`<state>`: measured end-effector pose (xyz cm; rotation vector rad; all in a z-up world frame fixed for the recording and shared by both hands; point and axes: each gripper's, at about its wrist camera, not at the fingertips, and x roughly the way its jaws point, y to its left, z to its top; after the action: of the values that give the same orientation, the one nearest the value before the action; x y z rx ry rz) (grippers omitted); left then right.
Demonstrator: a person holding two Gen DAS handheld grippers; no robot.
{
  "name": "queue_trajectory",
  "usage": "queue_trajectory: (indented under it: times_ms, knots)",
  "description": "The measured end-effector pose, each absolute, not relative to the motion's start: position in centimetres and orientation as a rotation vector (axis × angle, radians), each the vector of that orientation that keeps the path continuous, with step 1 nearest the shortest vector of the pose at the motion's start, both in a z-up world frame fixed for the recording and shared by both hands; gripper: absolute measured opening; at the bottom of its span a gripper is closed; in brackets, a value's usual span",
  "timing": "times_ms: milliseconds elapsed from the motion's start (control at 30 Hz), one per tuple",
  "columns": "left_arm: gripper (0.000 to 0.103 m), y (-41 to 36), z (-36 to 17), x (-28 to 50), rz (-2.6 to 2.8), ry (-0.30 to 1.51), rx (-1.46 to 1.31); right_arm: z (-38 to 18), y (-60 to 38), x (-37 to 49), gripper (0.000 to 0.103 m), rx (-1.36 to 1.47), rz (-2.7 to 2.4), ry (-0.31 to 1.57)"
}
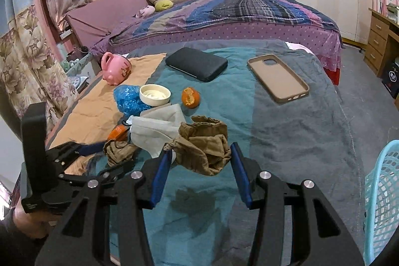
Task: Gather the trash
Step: 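Grasp the brown cloth with the right gripper while the left grasps crumpled brown paper, then lift and carry both brown items over the blue basket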
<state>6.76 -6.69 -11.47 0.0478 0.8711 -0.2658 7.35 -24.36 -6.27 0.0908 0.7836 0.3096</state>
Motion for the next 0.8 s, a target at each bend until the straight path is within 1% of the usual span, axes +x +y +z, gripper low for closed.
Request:
queue_trajectory:
  times_ms: [167, 267, 467, 800]
  knots:
    - [0.043, -6.4, -9.6, 5.1, -0.314, 0.817, 0.012, -6.1, -25.1, 7.0, 0.048, 0.100, 0.306, 0.777]
    - [0.043, -5.6, -7.2, 3.5, -0.326, 0.721, -0.007, -5.8, -25.7, 6.7, 0.048, 0.112, 0.299, 0.766]
    - [0.043, -4.5, -5.1, 2.7, -0.266, 0.631, -0.015, -5.3, -26.9, 6.3, 0.048, 0.121, 0.282, 0.738]
    - [0.043, -4.9, -3.9, 3.4, -0.181, 0.607, -0.070, -4.6, -29.6, 5.8, 0.048, 0.151, 0.235, 0.706]
